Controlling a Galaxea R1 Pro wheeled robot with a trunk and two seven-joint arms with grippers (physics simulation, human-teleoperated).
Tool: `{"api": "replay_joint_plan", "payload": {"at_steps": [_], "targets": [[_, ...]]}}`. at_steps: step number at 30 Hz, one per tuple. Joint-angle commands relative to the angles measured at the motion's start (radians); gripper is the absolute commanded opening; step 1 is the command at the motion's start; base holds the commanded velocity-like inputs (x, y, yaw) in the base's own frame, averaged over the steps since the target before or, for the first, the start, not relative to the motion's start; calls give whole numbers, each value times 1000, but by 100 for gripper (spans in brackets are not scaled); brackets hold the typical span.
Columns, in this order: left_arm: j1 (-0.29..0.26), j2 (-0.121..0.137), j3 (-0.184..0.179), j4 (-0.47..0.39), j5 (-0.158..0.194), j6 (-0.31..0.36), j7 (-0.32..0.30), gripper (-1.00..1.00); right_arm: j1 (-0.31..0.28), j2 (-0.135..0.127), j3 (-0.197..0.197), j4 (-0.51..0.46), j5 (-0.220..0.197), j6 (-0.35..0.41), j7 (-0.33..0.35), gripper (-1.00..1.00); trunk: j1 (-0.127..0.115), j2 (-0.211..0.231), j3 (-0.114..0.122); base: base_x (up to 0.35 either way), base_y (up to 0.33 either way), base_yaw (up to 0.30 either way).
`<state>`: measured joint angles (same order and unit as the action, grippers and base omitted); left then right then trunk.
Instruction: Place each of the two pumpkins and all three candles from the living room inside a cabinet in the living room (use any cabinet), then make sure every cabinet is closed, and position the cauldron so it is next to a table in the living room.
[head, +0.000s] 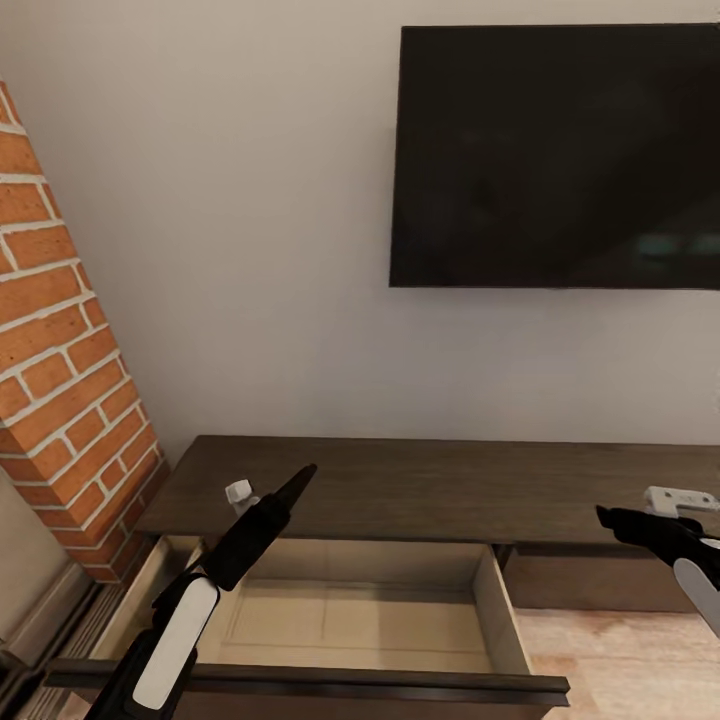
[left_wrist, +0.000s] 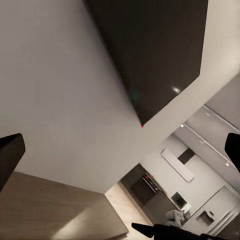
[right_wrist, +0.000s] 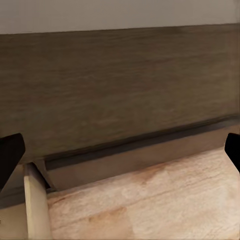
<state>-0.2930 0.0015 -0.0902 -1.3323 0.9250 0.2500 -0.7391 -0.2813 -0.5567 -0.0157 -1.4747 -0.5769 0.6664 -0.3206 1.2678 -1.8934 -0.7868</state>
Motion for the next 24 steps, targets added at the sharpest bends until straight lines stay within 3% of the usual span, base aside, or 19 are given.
{"api": "replay_joint_plan", "payload": {"at_steps": [1, 24], "targets": [[0, 0, 0, 0, 0, 0, 0, 100, 0, 1, 0, -1, 0, -2, 0, 100, 0, 0, 0, 0, -49, 43], [0, -2, 0, 1, 1, 0, 0, 100, -1, 1, 0, -4, 0, -10, -6, 100, 0, 0, 0, 0, -5, 263]]}}
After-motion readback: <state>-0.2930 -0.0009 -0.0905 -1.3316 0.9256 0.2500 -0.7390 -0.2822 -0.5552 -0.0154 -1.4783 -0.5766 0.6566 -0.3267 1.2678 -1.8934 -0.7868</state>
